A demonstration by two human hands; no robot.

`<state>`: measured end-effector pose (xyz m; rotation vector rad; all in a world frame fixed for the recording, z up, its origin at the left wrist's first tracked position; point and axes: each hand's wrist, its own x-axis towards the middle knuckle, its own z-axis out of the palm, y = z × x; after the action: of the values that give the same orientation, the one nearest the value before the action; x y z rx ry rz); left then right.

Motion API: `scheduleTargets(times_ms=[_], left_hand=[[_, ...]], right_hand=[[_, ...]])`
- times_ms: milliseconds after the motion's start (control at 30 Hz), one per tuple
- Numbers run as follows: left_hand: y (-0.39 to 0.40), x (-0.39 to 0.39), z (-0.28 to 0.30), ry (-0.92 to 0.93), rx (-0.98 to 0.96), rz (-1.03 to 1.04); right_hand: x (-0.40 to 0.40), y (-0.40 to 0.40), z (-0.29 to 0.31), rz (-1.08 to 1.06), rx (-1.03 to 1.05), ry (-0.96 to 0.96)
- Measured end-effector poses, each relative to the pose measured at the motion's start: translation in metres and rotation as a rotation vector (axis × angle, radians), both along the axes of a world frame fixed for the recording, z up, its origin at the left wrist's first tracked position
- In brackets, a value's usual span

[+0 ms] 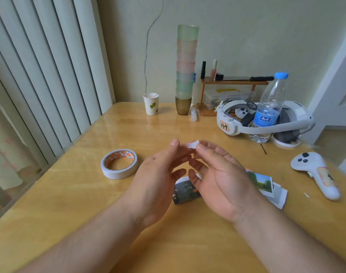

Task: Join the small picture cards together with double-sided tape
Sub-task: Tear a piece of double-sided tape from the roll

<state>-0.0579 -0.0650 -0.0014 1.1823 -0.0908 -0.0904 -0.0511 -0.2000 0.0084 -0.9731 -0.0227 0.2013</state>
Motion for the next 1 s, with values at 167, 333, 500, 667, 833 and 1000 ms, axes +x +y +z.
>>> scheduleTargets(times_ms=[167,333,500,667,833,1000], left_hand=[[-0.002,-0.003,-0.005,-0.023,-0.001,0.039],[-0.005,-0.007,-0.002,-0.088,0.023,0.128],[-0.005,-0.008,-0.002,-0.109,-0.009,0.184],[-0.005,-0.01,0.0,-0.163,0.064,0.258],[-0.005,-0.011,-0.001,-0.18,0.122,0.317],[-0.004,-0.012,0.0,-0.138,0.062,0.283]], right_hand=[[-0.002,0.003,-0.001,-0.011,0.001,-0.003],[-0.006,0.005,-0.003,-0.054,-0.049,-0.055],[-0.011,0.009,-0.003,-0.203,-0.195,-0.163],[-0.013,0.011,-0.006,-0.355,-0.39,-0.289],[-0.013,0.009,-0.005,-0.362,-0.414,-0.217],[-0.005,-0.002,-0.002,-0.297,-0.345,-0.159]])
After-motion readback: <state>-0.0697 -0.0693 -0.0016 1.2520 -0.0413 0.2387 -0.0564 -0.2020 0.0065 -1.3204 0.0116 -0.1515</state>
